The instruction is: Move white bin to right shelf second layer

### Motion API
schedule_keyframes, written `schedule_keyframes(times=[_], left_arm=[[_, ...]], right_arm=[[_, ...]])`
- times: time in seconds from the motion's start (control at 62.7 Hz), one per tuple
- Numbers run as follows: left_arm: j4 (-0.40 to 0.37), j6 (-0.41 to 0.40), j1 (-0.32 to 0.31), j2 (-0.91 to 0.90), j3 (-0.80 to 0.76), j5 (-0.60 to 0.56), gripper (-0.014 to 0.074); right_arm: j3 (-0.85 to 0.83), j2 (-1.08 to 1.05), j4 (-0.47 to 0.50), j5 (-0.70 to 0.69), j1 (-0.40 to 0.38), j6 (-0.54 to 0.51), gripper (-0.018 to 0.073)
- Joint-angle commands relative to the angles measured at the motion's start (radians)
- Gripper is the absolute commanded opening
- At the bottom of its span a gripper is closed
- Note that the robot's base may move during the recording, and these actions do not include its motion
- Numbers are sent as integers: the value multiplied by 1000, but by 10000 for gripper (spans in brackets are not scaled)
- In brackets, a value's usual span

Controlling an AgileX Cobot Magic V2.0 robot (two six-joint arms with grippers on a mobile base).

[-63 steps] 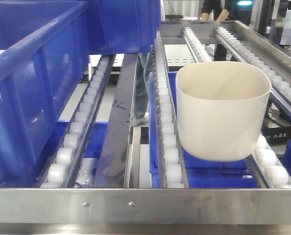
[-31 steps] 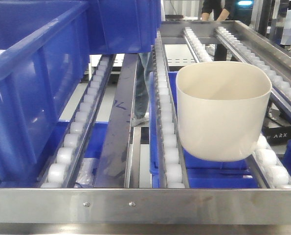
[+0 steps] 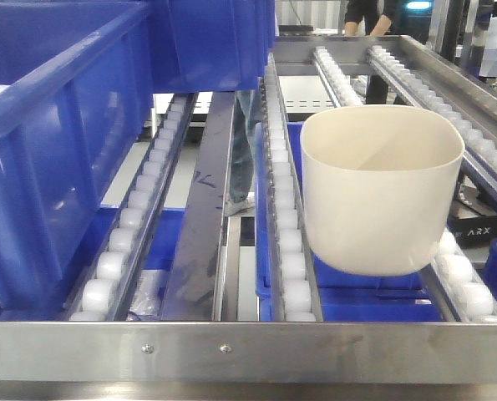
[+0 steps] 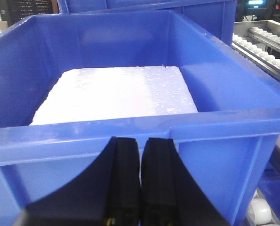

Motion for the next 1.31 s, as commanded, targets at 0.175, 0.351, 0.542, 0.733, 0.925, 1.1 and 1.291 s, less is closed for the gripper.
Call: schedule_keyframes(times=[0.175, 0.351, 0.542, 0.733, 0.925, 1.1, 1.291], left_arm=[[-5, -4, -1, -14, 37, -85, 85], [-5, -4, -1, -14, 37, -85, 85], [-5, -4, -1, -14, 37, -85, 85], [-5, -4, -1, -14, 37, -85, 85], [-5, -4, -1, -14, 37, -85, 85], [-5, -4, -1, -14, 37, -85, 85], [-5, -4, -1, -14, 37, -85, 85]], right_arm=[[156, -208, -13, -81, -40, -3, 48], [173, -244, -13, -56, -44, -3, 48], [173, -244, -13, -62, -44, -3, 48], [173, -243, -13, -62, -44, -3, 48], [173, -243, -13, -62, -44, -3, 48], [173, -243, -13, -62, -44, -3, 48], [173, -243, -13, -62, -44, -3, 48]])
